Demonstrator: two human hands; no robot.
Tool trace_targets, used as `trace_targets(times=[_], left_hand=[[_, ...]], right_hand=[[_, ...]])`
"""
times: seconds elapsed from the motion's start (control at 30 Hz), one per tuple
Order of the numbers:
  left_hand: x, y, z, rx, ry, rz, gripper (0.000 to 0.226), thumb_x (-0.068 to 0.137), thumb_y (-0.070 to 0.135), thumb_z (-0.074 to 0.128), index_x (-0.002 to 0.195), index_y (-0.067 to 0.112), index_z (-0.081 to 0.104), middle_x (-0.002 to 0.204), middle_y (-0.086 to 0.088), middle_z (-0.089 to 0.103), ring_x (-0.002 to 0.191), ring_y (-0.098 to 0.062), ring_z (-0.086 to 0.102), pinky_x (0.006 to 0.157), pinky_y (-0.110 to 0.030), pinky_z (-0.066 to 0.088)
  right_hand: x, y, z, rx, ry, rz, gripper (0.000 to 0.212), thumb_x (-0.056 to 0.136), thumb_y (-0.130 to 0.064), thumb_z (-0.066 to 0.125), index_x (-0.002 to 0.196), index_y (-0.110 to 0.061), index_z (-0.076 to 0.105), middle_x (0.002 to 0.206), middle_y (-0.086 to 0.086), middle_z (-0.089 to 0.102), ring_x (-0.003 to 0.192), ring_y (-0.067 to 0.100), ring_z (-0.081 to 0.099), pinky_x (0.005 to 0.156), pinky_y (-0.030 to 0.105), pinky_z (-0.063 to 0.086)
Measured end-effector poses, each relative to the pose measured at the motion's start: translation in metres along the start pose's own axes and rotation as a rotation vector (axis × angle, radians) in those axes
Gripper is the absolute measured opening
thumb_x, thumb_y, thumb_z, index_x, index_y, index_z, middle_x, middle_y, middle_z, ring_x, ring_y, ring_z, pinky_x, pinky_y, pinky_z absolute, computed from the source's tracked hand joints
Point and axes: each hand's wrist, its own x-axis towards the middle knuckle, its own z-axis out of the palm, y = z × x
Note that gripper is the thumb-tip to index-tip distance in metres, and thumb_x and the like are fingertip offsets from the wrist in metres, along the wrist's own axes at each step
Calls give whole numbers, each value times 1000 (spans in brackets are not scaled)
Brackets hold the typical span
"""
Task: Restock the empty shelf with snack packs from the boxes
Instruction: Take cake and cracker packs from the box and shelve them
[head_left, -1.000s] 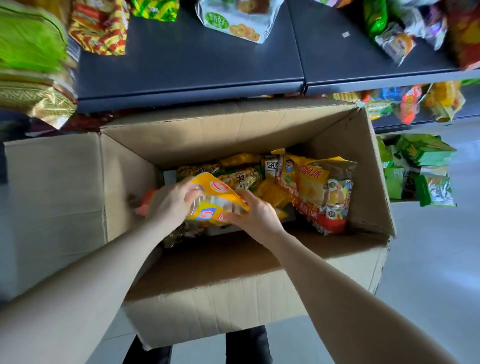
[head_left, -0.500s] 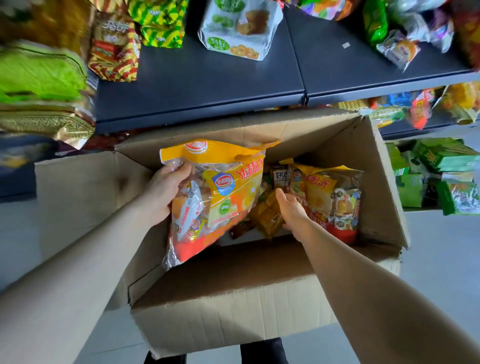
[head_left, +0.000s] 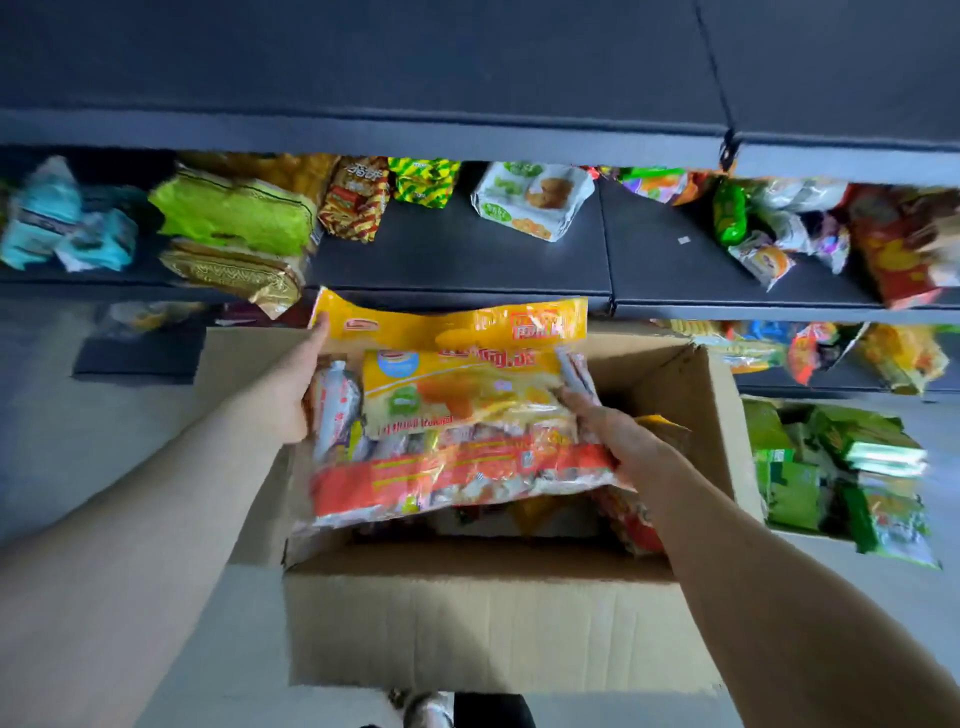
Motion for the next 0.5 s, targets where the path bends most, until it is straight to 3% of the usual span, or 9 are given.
trace_targets(times=[0.03, 0.1, 0.17, 0.23, 0.37, 0.43, 0.5], left_hand=[[-10, -5, -3, 43, -26, -45, 71, 59, 87, 65, 77, 19, 73, 91, -3, 73, 86, -19, 68, 89, -34, 54], [-33, -22, -9, 162, -152, -62, 86, 43, 75, 85, 104, 16, 69, 114, -3, 71, 110, -23, 65, 102, -44, 45], [-57, -25, 1, 202, -173, 30, 79, 52, 45, 93, 120, 16, 65, 112, -6, 73, 108, -25, 68, 96, -40, 50], [-85, -27, 10, 166, -88, 197, 78, 56, 31, 93, 126, 17, 60, 116, -2, 72, 112, -20, 66, 91, -34, 49], [-137, -25, 20, -66, -84, 268, 66, 63, 40, 85, 121, 18, 64, 114, -6, 72, 104, -20, 66, 76, -31, 50], [-165, -22, 32, -73, -168, 220, 59, 68, 40, 83, 120, 21, 62, 109, -8, 74, 96, -24, 70, 70, -34, 57], [-188, -16, 42, -24, -206, 212, 68, 62, 36, 86, 123, 17, 61, 104, -9, 75, 91, -26, 72, 72, -35, 58]], right_hand=[[-14, -6, 0, -18, 62, -32, 93, 50, -58, 94, 125, -12, 64, 108, 16, 74, 98, 36, 72, 91, 56, 55], [-45, -16, -1, -13, 156, -89, 72, 64, -47, 91, 122, -12, 65, 102, 16, 75, 93, 36, 73, 83, 55, 59], [-82, -27, 0, 27, 198, -148, 56, 73, -39, 87, 118, -17, 62, 98, 14, 76, 85, 33, 75, 70, 46, 62], [-114, -35, -3, 68, 192, -210, 52, 76, -35, 85, 120, -19, 62, 101, 13, 76, 85, 32, 75, 68, 46, 61], [-184, -64, 3, 96, 218, -359, 72, 64, -45, 92, 126, -23, 64, 110, 13, 74, 94, 36, 73, 85, 57, 57], [-222, -82, 9, 85, 193, -430, 65, 72, -43, 87, 128, -21, 62, 112, 13, 73, 94, 34, 73, 82, 54, 58], [-258, -101, 8, 75, 160, -488, 60, 79, -37, 83, 131, -19, 58, 113, 14, 73, 96, 35, 73, 80, 55, 59]])
